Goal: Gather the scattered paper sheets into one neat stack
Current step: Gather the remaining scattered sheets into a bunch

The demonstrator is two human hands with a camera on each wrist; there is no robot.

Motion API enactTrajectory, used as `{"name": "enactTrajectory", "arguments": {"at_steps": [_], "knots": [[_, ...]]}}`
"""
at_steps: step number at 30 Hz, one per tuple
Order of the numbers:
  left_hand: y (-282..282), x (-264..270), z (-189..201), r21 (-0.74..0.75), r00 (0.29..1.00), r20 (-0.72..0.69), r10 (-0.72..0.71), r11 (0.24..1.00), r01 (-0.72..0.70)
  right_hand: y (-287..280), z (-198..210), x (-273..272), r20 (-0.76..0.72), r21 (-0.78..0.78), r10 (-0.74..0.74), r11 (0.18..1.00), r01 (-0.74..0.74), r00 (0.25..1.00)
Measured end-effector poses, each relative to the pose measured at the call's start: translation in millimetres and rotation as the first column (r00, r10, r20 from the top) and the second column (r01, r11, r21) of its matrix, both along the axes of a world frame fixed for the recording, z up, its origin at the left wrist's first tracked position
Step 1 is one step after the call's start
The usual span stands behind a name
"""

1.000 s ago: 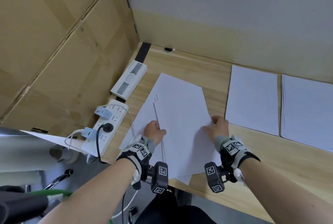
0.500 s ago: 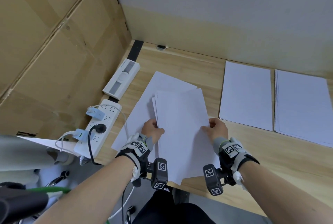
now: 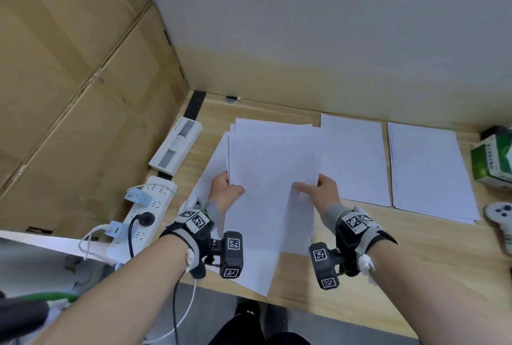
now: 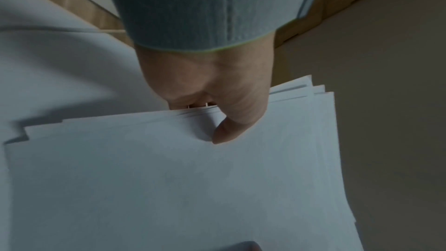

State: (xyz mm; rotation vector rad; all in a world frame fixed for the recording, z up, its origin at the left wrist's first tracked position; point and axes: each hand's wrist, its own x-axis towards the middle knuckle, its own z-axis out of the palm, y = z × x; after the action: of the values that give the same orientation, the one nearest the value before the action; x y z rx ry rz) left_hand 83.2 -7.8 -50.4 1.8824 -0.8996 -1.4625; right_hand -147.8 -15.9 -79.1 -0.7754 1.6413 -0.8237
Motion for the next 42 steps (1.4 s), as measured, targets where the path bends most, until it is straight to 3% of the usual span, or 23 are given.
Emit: {"name": "enactTrajectory", "arguments": {"at_steps": [6,10,15,23,30,34,37,42], "knots": [[-39.8,0.7,56.9,-0.177,0.996,-0.052,0.070,0.981,-0.078,-39.3,62.4,15.0,0.155,-0.110,-0.078,0.989,0.096,0.985],[-55.2,1.4,76.2,-0.239,0.994,-0.028,0.107,0.965,-0.111,-50.5,80.5,19.5,0.166,-0.187,-0.079,0.976,0.110,0.983],[-50.8,4.8,65.7,-0.261,0.999,-0.022,0.043,0.964,-0.047,-45.2,69.1,21.6,0.093,-0.184,-0.016,0.982,0.033,0.996],[-66.5,6.9,61.4,-0.283,0.998,-0.042,0.045,0.958,-0.055,-56.6,71.0,34.6,0.086,-0.156,-0.082,0.983,0.094,0.993],[-77.0,18.0,22.8,-0.097,0.998,0.001,-0.060,0.993,0.060,-56.7,50.0,33.2,0.069,-0.092,-0.058,0.994,0.064,0.996],[-78.8,21.0,7.8,-0.134,0.994,-0.050,-0.096,0.987,0.089,-56.3,34.6,31.4,0.029,-0.065,-0.075,0.995,0.077,0.997],[-87.1,13.6,8.9,-0.209,0.985,-0.081,-0.153,0.969,0.133,-59.3,41.0,24.8,0.014,-0.079,-0.119,0.990,0.119,0.993],[-103.4,-19.2,13.7,-0.165,0.969,-0.093,-0.230,0.963,0.212,-60.1,48.3,-7.1,-0.034,-0.073,-0.176,0.982,0.173,0.984]]}}
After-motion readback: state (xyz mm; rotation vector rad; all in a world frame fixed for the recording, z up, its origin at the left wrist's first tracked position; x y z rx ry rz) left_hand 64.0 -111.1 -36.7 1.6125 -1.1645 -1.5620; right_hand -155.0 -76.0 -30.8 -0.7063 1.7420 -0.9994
